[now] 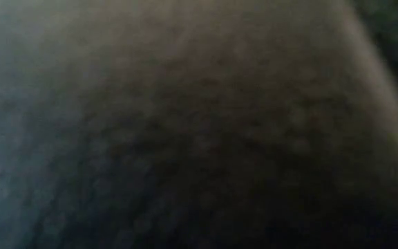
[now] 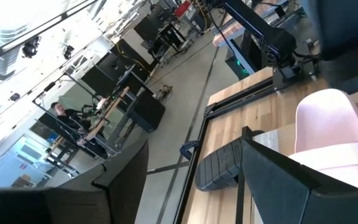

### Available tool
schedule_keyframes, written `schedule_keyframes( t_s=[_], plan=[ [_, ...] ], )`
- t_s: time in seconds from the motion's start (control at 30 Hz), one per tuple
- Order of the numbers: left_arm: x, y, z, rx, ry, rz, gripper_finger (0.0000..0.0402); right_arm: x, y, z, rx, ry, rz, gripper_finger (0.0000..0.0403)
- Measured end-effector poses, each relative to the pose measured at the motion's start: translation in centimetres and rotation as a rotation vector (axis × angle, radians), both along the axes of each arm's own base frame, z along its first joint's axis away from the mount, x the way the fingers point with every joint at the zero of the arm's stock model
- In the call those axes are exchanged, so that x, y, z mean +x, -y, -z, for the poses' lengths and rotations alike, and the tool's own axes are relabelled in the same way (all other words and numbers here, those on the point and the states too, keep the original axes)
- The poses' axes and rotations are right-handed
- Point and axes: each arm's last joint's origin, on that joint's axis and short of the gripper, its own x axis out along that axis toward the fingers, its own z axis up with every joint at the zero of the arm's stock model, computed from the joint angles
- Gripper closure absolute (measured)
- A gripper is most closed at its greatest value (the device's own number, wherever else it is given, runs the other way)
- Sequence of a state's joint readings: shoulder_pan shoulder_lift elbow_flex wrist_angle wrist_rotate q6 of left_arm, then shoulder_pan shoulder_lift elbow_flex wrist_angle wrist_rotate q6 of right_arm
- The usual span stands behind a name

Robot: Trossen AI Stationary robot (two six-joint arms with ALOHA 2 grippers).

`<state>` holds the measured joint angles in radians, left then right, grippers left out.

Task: Pick and place slides into the shelf
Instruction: Put the black slipper under the shelf

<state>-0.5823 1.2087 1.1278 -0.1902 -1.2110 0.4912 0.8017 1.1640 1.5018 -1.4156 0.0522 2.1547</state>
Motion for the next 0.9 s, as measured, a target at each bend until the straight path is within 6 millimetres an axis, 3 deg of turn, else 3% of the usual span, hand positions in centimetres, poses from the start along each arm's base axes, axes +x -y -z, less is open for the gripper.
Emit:
schedule_keyframes(
  t_s=[0.17,0.37,0.57,0.9],
  plan=[
    [0.0,0.0,0.0,0.0,-0.001,0.004,0.0158,0.9,-0.6,3.7,0.042,0.136,0.033,0.0396],
    [0.1,0.1,0.0,-0.009,-0.006,0.039,0.0158,0.2,-0.3,6.3,0.039,0.111,0.028,0.0396],
    [0.1,0.1,0.0,-0.017,-0.004,0.049,0.0158,-1.2,0.9,5.6,-0.08,0.029,0.038,0.0396],
    [0.1,0.1,0.0,-0.016,-0.004,0.047,0.0158,-1.9,2.6,5.8,-0.218,-0.047,0.084,0.0397]
  ],
)
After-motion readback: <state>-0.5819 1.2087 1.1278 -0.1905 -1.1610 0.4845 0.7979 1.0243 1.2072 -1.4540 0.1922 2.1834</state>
